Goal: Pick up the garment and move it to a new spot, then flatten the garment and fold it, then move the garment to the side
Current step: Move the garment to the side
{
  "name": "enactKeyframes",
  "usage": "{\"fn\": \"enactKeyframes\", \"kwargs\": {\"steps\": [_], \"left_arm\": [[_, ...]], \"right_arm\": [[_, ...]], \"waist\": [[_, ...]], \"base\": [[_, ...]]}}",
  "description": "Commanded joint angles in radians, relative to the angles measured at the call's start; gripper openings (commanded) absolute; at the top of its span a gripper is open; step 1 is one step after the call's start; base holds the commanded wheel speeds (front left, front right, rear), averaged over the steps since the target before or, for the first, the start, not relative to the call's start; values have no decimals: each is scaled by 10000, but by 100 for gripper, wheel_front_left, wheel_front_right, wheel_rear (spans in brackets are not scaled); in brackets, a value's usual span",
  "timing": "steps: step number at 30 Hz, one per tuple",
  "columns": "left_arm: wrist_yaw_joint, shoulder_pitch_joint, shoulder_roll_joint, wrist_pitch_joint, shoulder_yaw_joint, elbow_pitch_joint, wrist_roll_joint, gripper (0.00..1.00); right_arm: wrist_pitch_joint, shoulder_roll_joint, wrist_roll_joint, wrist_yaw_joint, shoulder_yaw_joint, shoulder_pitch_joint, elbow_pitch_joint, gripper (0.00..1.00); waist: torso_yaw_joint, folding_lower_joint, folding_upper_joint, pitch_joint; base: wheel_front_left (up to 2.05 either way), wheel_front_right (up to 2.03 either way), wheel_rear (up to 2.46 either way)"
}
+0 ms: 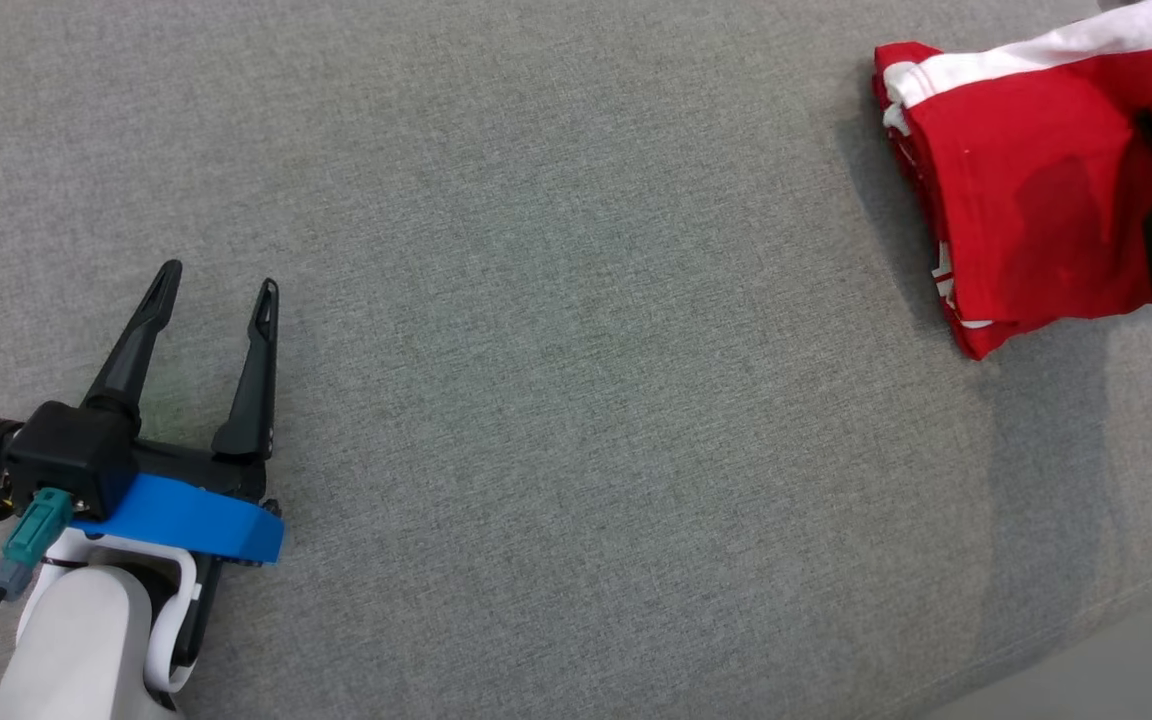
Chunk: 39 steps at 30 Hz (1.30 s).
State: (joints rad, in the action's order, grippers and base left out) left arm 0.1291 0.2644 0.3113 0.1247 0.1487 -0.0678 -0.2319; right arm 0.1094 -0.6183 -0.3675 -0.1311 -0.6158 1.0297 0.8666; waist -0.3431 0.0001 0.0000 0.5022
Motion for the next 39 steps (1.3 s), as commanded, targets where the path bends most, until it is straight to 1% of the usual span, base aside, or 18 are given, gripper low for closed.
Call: {"fn": "enactKeyframes", "kwargs": {"steps": [1, 2, 5, 7, 9, 11, 13, 15, 18, 20, 24, 28, 32, 39], "left_arm": [[-13, 47, 66, -46, 36, 86, -4, 100], [-30, 21, 78, -62, 47, 139, -12, 100], [-78, -65, 55, -65, 60, 137, -57, 100], [-133, -121, -75, 66, 108, 9, -97, 100], [-150, -170, -264, 238, 179, -171, -163, 100], [-208, -265, -467, 437, 235, -381, -265, 100], [-225, -405, -662, 674, 324, -712, -334, 100], [-252, -559, -895, 863, 369, -1002, -444, 100], [-313, -845, -1164, 1116, 363, -1429, -601, 100], [-351, -1036, -1272, 1227, 280, -1636, -705, 100], [-416, -1482, -1427, 1340, 55, -1978, -839, 100], [-475, -1962, -1527, 1396, -118, -2186, -950, 100], [-442, -2327, -1621, 1402, -257, -2364, -1025, 100], [-344, -2617, -1783, 1409, -545, -2496, -1081, 100]], "right_arm": [[-213, 101, 185, 5, 162, 92, 331, 78], [-497, 230, 352, 5, 302, 72, 525, 100], [-1163, 520, 725, 5, 686, 40, 1251, 100], [-1672, 796, 866, 6, 959, -55, 1585, 100], [-2170, 940, 898, 6, 1229, -241, 1861, 100], [-2651, 1286, 744, 2, 1480, -516, 1917, 100], [-3128, 1458, 584, 4, 1683, -911, 1805, 100], [-3468, 1561, 495, 4, 1727, -1407, 1375, 100], [-3697, 1689, 252, 4, 2095, -2532, 400, 100], [-3738, 1745, 93, 2, 2503, -3429, -455, 100], [-3744, 2105, 112, 4, 3712, -5459, -2340, 100], [-3704, 2863, 548, 2, 4888, -7401, -3812, 100], [-3303, 3594, 965, 2, 5722, -8856, -5031, 100], [-2469, 4653, 1665, 2, 6666, -10234, -6874, 100]], "waist": [[37, -1, 0, -3], [52, -1, 0, -19], [126, -1, 0, -185], [229, -1, 0, -435], [398, -1, 0, -773], [588, -1, 0, -1175], [838, -1, 0, -1663], [1089, -1, 0, -2127], [1519, -1, 0, -2864], [1811, -1, 0, -3249], [2381, -1, 0, -3938], [2831, -1, 0, -4515], [3240, -1, 0, -4919], [3616, -1, 0, -5226]], "base": [[0, 0, 0], [0, 0, 0], [0, 0, 0], [0, 0, 0], [0, 0, 0], [0, 0, 0], [0, 0, 0], [0, 0, 0], [0, 0, 0], [0, 0, 0], [0, 0, 0], [0, 0, 0], [0, 0, 0], [0, 0, 0]]}}
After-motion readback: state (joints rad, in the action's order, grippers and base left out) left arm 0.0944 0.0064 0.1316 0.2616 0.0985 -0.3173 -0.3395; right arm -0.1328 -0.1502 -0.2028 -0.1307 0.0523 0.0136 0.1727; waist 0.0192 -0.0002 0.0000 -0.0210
